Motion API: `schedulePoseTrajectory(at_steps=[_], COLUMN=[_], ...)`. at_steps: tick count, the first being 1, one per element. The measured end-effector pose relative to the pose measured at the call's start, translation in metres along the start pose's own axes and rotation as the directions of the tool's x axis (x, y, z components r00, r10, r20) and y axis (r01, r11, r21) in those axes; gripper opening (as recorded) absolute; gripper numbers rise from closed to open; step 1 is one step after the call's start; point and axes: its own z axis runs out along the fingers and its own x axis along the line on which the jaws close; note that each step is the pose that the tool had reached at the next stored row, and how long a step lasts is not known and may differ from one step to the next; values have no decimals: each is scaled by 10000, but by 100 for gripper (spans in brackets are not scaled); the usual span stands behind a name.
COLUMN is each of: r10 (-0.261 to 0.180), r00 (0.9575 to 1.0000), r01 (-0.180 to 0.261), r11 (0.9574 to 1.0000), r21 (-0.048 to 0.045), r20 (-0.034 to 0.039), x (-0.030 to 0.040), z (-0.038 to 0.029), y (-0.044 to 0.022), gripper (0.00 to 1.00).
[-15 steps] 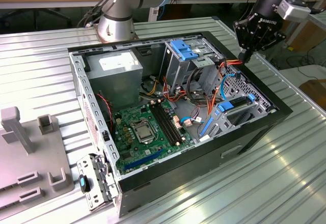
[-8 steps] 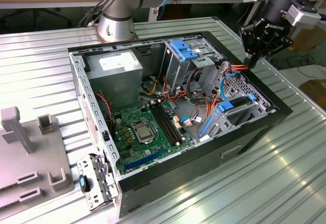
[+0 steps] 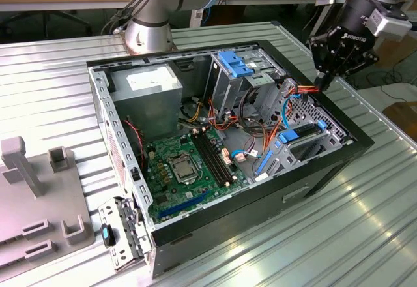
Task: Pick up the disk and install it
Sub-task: 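Insert the first disk wire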
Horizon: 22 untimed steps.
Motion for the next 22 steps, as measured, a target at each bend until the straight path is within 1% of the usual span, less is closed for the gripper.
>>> schedulePoseTrajectory(at_steps=[1,2,3,4,6,9,10,13,17,18,19,20,22], r10=[378,645,808,1061,1252,1682,1815,1950,2067,2233,2443,2706,3027], r00=[9993,9979,9967,9944,9921,9857,9834,9808,9784,9747,9697,9627,9531], r01=[-378,-645,-808,-1061,-1252,-1682,-1815,-1950,-2067,-2233,-2443,-2706,-3027], r11=[9993,9979,9967,9944,9921,9857,9834,9808,9784,9747,9697,9627,9531], r21=[-6,-11,-13,-18,-22,-32,-35,-38,-40,-42,-48,-53,-61], r20=[6,11,13,17,23,29,30,33,34,38,38,42,46], x=[0,0,0,0,4,13,24,79,120,131,130,131,131], z=[4,6,8,10,11,12,12,17,21,25,27,32,36], y=[0,0,0,0,5,18,33,110,166,182,182,183,183], gripper=[16,16,16,16,16,16,16,16,16,16,16,16,16])
